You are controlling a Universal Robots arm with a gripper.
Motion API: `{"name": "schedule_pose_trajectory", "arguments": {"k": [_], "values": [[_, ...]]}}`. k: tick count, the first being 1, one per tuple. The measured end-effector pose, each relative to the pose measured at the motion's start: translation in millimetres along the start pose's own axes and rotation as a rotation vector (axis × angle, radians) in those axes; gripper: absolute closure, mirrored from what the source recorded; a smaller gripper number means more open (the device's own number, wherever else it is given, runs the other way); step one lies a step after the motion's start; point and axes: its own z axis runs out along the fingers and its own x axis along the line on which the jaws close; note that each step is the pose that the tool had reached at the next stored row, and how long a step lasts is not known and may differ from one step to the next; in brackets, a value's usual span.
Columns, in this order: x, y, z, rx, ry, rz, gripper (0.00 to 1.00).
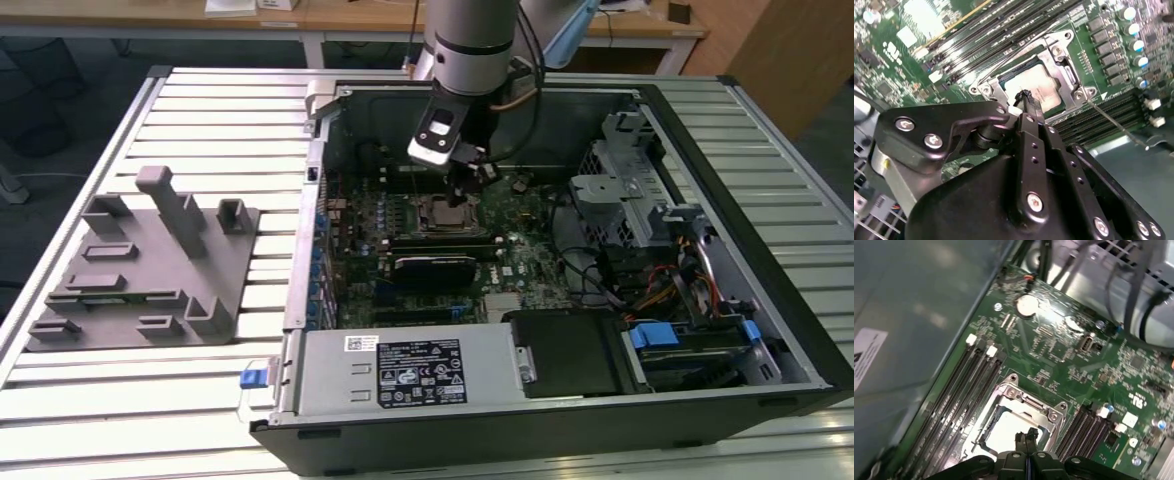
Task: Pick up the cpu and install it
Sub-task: 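Close the cpu cover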
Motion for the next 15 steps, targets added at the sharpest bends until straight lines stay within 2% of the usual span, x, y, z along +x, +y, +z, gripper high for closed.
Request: {"name": "schedule_pose_trajectory", "arguments": {"k": [15], "values": [[0.0,0.0,0.2,-0.0096,-0.0001,-0.271,0.89]]}}
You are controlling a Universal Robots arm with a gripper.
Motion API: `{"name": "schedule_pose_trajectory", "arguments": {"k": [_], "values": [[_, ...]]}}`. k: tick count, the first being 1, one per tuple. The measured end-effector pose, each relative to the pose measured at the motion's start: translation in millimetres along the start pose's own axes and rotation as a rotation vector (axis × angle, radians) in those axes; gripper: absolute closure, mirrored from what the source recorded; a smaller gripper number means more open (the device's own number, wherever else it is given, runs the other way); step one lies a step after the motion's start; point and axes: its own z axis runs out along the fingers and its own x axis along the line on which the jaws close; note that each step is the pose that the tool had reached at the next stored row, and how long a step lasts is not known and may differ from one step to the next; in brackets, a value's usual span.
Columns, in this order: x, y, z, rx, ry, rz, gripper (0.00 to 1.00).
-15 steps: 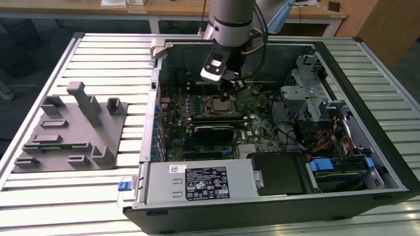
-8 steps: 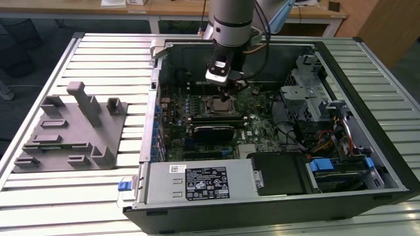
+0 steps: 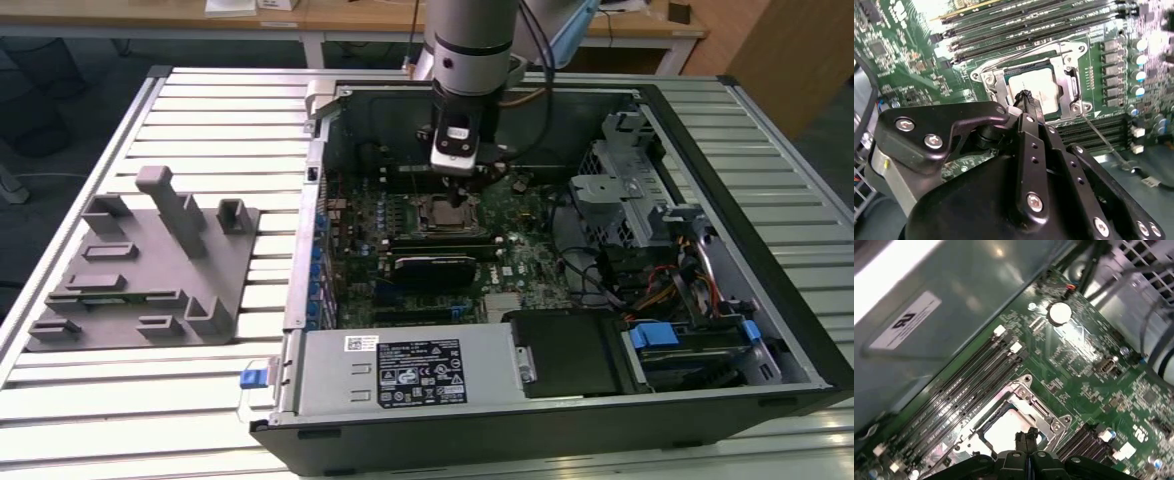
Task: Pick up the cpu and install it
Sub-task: 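Close the cpu cover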
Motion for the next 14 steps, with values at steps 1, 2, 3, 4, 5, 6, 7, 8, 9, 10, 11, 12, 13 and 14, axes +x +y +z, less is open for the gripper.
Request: {"name": "schedule_pose_trajectory", "arguments": {"k": [1,2,3,4,5,6,7,8,9,10,11,12,13,14], "values": [[0.0,0.0,0.0,-0.0006,0.0,-0.018,0.89],[0.0,0.0,0.0,-0.0013,-0.0001,-0.035,0.89],[0.0,0.0,0.1,-0.0019,-0.0001,-0.054,0.89],[0.0,0.0,0.1,-0.0024,-0.0002,-0.072,0.89],[0.0,0.0,0.1,-0.0031,-0.0002,-0.091,0.89],[0.0,0.0,0.1,-0.0037,-0.0003,-0.109,0.89],[0.0,0.0,0.1,-0.0043,-0.0003,-0.127,0.89],[0.0,0.0,0.2,-0.0049,-0.0003,-0.145,0.89],[0.0,0.0,0.2,-0.0055,-0.0004,-0.163,0.89],[0.0,0.0,0.2,-0.006,-0.0005,-0.181,0.89],[0.0,0.0,0.2,-0.0064,-0.0007,-0.198,0.89],[0.0,0.0,0.2,-0.0069,-0.0008,-0.216,0.89],[0.0,0.0,0.2,-0.0075,-0.0008,-0.232,0.89],[0.0,0.0,0.3,-0.008,-0.0008,-0.249,0.89]]}}
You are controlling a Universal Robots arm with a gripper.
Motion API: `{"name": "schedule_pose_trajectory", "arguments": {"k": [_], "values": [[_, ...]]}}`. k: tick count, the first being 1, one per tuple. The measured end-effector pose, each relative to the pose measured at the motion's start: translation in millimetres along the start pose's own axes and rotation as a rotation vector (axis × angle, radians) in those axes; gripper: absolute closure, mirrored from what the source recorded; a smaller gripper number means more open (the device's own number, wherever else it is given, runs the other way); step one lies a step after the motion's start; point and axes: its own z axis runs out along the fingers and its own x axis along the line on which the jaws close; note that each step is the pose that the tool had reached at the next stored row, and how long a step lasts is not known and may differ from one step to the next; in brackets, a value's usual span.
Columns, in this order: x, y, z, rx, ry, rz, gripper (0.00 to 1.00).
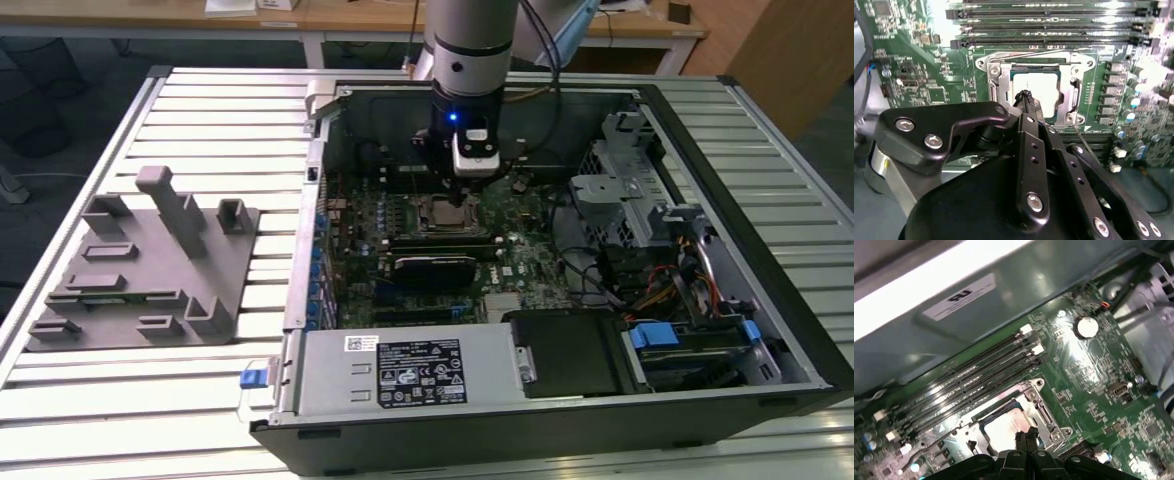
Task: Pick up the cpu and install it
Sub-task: 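Close the cpu cover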
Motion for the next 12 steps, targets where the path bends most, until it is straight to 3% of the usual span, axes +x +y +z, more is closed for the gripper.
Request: {"name": "schedule_pose_trajectory", "arguments": {"k": [12], "values": [[0.0,0.0,0.7,-0.0069,-0.0007,-0.218,0.89]]}}
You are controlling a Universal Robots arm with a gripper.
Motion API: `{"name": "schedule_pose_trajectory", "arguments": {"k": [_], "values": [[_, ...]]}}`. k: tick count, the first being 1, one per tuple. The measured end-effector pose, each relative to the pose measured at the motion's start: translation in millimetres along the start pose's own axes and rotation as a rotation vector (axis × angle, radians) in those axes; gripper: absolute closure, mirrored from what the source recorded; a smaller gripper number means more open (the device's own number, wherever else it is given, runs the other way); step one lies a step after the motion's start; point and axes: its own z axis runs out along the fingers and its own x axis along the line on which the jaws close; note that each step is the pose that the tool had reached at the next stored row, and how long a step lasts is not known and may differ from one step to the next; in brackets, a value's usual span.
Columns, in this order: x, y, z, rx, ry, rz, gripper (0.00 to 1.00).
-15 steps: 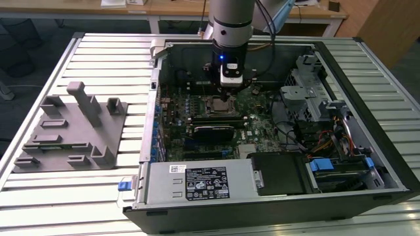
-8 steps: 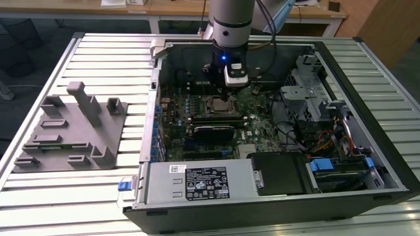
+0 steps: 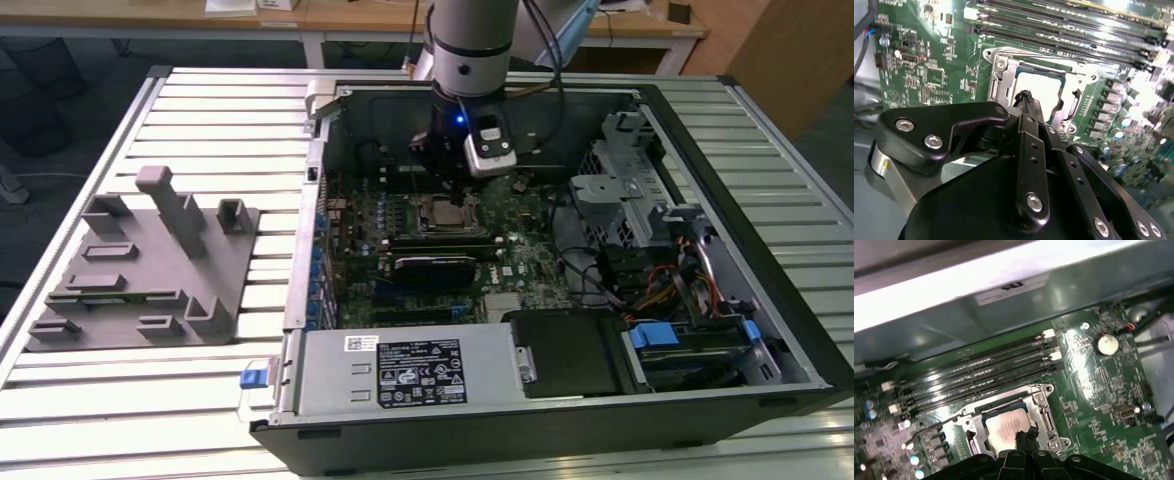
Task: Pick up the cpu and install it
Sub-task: 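Close the cpu cover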
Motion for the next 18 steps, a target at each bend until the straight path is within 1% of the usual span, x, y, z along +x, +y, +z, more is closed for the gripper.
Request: {"name": "schedule_pose_trajectory", "arguments": {"k": [3,14,16,18], "values": [[0.0,0.0,0.2,0.001,-0.0011,-0.055,0.89],[0.0,0.0,1.0,0.0118,-0.0071,-0.243,0.89],[0.0,0.0,1.2,0.0156,-0.0084,-0.268,0.89],[0.0,0.0,1.1,0.0162,-0.0086,-0.274,0.89]]}}
